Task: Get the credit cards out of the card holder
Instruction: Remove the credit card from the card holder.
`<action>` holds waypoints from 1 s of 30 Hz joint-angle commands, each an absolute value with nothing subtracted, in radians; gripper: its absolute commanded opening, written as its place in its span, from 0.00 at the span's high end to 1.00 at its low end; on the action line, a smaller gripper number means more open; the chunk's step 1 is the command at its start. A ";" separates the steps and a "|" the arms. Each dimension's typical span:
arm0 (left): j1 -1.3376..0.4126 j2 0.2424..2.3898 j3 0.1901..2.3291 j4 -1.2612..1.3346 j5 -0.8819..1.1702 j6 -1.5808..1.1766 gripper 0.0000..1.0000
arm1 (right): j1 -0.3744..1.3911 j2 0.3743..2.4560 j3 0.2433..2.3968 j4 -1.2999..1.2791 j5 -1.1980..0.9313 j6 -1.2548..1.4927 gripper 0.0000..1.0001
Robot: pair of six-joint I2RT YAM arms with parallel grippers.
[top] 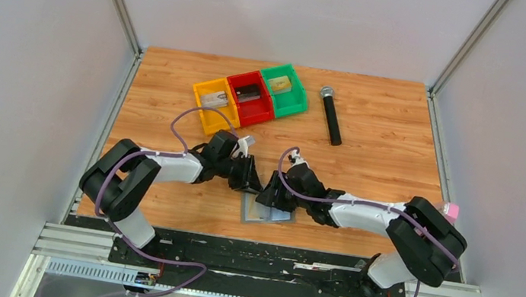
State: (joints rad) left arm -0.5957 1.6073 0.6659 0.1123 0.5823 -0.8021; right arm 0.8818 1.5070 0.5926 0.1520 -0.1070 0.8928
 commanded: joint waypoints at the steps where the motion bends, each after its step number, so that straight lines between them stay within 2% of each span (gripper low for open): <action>1: -0.602 1.597 0.661 0.269 0.667 -0.874 0.67 | 0.876 1.436 0.614 0.125 -0.074 0.879 0.48; 6: -0.615 1.598 0.672 0.330 0.699 -0.902 0.62 | 0.876 1.353 0.616 0.007 0.016 0.868 0.36; 12: -0.660 1.653 0.687 0.418 0.719 -0.949 0.61 | 0.877 1.210 0.619 -0.168 0.106 0.841 0.34; 19: -0.683 1.681 0.721 0.444 0.719 -0.980 0.61 | 0.877 1.072 0.634 -0.221 0.111 0.831 0.41; 24: -0.642 1.637 0.753 0.295 0.675 -0.899 0.61 | 0.908 1.099 0.648 -0.184 0.082 0.843 0.51; 30: -0.573 1.578 0.736 0.200 0.652 -0.854 0.60 | 0.968 1.209 0.691 -0.128 0.085 0.845 0.54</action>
